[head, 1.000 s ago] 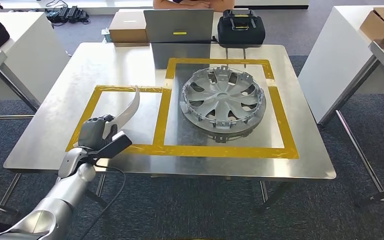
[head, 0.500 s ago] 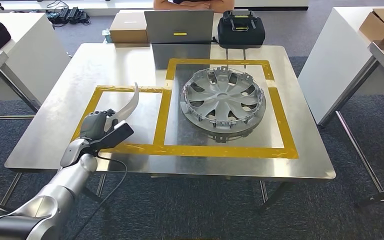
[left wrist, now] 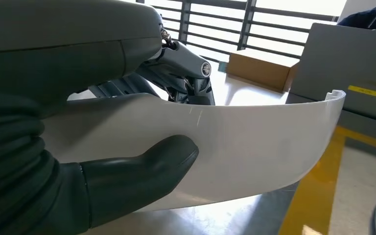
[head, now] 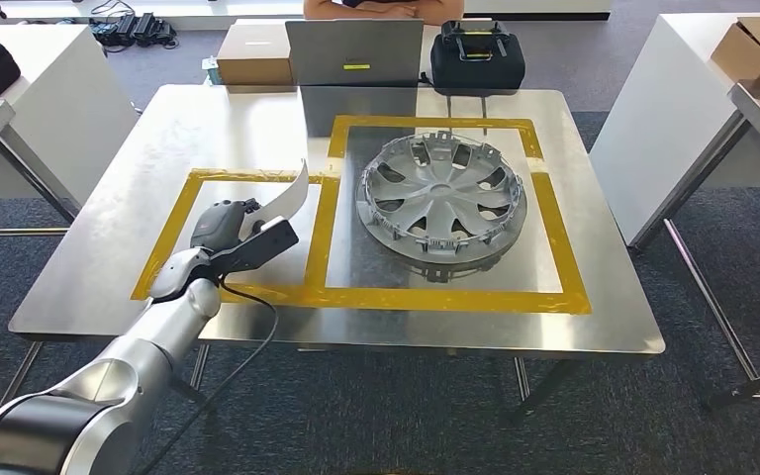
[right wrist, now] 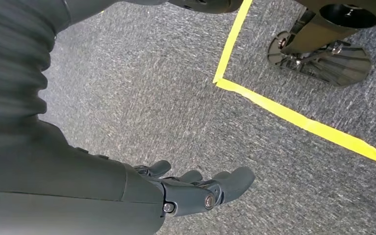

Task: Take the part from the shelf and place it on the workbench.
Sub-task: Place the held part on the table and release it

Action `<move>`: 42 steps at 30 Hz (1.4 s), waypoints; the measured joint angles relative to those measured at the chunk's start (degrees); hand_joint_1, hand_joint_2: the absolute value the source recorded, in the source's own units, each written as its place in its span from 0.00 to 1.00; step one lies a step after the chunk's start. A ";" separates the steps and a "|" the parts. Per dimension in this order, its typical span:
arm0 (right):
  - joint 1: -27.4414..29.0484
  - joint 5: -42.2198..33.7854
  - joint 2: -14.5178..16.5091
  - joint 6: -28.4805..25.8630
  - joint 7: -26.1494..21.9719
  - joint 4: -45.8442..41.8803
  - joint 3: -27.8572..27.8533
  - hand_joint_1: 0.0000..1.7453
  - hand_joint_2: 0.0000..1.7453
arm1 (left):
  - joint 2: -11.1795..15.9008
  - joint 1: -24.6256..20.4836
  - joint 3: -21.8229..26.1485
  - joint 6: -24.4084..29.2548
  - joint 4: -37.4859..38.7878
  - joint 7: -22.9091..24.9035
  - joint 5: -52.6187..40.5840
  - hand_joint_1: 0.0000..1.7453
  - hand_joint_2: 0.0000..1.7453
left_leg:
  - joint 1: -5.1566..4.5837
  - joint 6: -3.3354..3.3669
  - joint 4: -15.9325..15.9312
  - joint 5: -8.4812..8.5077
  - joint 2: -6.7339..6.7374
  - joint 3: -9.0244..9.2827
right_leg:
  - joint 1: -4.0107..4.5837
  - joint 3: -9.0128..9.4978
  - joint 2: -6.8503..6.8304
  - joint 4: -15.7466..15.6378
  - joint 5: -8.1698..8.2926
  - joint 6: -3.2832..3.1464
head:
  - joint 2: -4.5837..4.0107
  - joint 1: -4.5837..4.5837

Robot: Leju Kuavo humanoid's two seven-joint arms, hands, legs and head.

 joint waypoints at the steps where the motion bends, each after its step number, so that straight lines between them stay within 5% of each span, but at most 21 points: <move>1: 0.00 -0.01 0.01 0.01 0.09 -0.01 0.00 0.00 1.00 | -0.31 -0.40 -0.09 -0.19 0.18 0.20 -0.10 1.00 1.00 | 0.00 0.00 0.00 0.00 0.00 -0.01 | 0.00 0.00 0.00 0.00 0.00 0.00 | 0.00 0.00; 21: 0.11 -0.73 0.01 -0.58 -0.36 0.01 -0.11 0.00 1.00 | -0.38 -2.89 -0.49 -2.13 2.37 4.31 1.43 1.00 1.00 | 0.00 0.00 0.00 0.00 0.02 -0.05 | 0.00 -0.03 0.03 -0.01 0.00 0.00 | 0.00 0.01; 25: 0.12 -0.73 0.01 -0.67 -0.36 0.01 -0.18 0.00 1.00 | 0.59 -2.89 0.20 -2.25 2.65 4.06 2.70 0.00 1.00 | 0.00 0.00 0.00 0.00 0.02 -0.05 | 0.01 -0.05 0.04 -0.01 0.00 0.00 | 0.00 0.00; 28: 0.13 -0.73 0.01 -0.69 -0.36 0.01 -0.21 0.00 1.00 | 1.22 -2.96 0.37 -1.86 2.77 4.21 2.30 0.00 1.00 | 0.00 0.00 -0.01 0.00 0.01 -0.06 | 0.02 -0.05 0.04 -0.01 0.00 0.00 | 0.00 0.00; 32: 0.13 -0.75 0.01 -0.81 -0.36 0.01 -0.34 0.00 1.00 | 1.74 -3.06 0.90 -1.40 2.95 4.53 3.13 0.00 0.00 | 0.01 0.00 -0.01 0.00 0.01 -0.06 | 0.01 -0.04 0.04 -0.01 0.00 0.00 | 0.00 0.00; 42: 0.52 -0.84 0.01 -1.04 -0.49 0.01 -0.76 0.00 1.00 | 2.25 -2.94 7.33 -0.35 3.04 -4.72 13.72 0.00 0.00 | 0.01 0.00 0.00 0.00 0.01 -0.06 | 0.02 -0.04 0.04 -0.01 0.00 0.00 | 0.00 0.00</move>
